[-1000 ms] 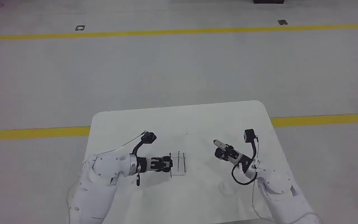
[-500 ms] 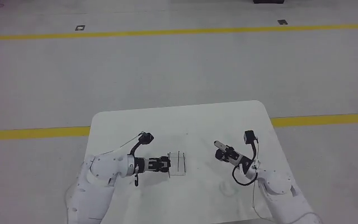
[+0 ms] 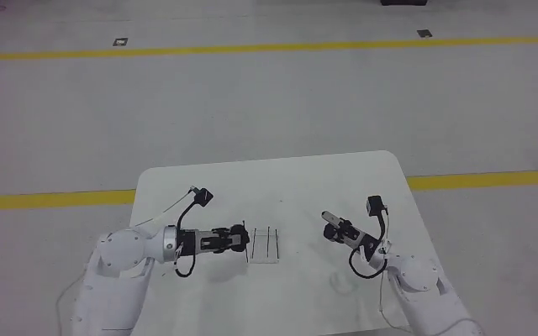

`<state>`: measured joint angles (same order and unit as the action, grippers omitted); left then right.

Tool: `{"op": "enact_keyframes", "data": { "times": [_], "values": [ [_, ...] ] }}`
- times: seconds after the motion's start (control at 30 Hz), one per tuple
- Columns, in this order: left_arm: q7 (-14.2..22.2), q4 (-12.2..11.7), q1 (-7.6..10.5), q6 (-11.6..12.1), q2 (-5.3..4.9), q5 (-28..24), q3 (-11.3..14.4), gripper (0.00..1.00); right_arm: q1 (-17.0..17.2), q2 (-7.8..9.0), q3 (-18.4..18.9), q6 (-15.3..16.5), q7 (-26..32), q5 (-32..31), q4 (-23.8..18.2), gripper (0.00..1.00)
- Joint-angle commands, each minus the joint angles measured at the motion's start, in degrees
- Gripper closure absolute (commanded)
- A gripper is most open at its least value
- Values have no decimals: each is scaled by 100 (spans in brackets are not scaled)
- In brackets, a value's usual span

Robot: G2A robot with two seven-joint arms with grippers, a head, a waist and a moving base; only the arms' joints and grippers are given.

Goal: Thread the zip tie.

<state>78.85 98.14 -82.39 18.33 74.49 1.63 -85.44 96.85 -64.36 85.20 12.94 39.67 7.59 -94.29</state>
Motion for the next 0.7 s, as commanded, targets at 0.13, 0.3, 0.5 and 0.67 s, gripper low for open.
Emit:
{"op": "enact_keyframes", "data": {
  "times": [0.13,0.3,0.5,0.67],
  "values": [
    [-42,0,-1,-13,1,16,10,100,0,0,0,0,0,0,0,0],
    [-208,151,12,-67,-56,-417,4,100,0,0,0,0,0,0,0,0],
    [9,332,131,-153,-162,-1041,-136,100,0,0,0,0,0,0,0,0],
    [79,512,181,-131,-285,-1273,-186,100,0,0,0,0,0,0,0,0]
  ]
}}
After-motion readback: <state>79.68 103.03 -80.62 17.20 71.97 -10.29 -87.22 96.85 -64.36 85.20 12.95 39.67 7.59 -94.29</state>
